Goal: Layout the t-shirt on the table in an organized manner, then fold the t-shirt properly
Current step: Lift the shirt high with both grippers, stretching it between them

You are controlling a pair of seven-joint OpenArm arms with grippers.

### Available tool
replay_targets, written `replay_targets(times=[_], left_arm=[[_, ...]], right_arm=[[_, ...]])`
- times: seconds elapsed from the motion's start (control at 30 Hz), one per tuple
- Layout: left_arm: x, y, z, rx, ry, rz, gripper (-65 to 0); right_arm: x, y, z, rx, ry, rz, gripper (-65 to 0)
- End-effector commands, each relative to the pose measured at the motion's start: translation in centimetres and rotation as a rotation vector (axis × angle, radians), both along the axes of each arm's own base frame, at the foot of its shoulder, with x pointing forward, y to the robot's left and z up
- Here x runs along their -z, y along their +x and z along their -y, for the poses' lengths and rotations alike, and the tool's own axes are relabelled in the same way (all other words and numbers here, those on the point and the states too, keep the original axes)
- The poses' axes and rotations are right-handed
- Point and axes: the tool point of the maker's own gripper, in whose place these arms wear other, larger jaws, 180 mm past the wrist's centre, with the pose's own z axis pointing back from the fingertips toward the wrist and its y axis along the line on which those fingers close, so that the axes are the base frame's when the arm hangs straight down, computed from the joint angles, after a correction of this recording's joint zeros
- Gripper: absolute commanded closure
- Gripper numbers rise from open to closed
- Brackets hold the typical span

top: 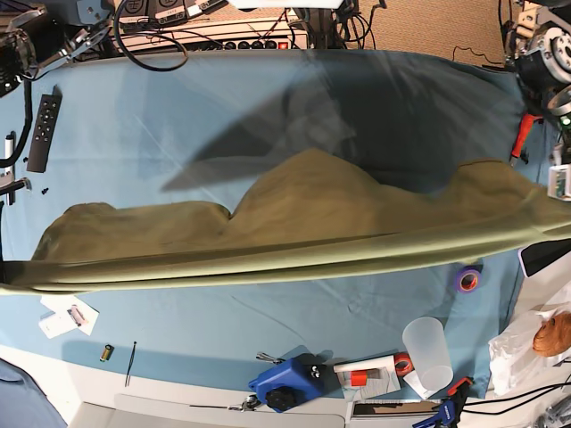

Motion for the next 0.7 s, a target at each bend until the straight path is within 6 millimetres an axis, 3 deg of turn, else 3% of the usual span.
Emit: replay_targets(times=[0.0,0.13,0.23,0.67], left_arm=[[-1.3,-0.9,-1.3,-0.064,0.026,0.033,0.0],[-2.4,-0.2,-1.6,-0.006,-0.009,0.078,0.0],[-2.0,0.9,-1.1,0.053,-0.081,0.080,0.0],[-3.9,4.7,0.7,0.226,-0.302,0.207,0.0]], right_arm=[[-1.2,-0.2,1.2,0.070,-0.021,0.027,0.0],[-2.2,-0.8,-0.1,0.078,-0.070,0.078,0.0],[-3.3,-1.3,-0.6,0.105,-0.125,0.124,0.0],[-6.6,-1.4,0.3,0.187,-0.148,0.256,0.0]])
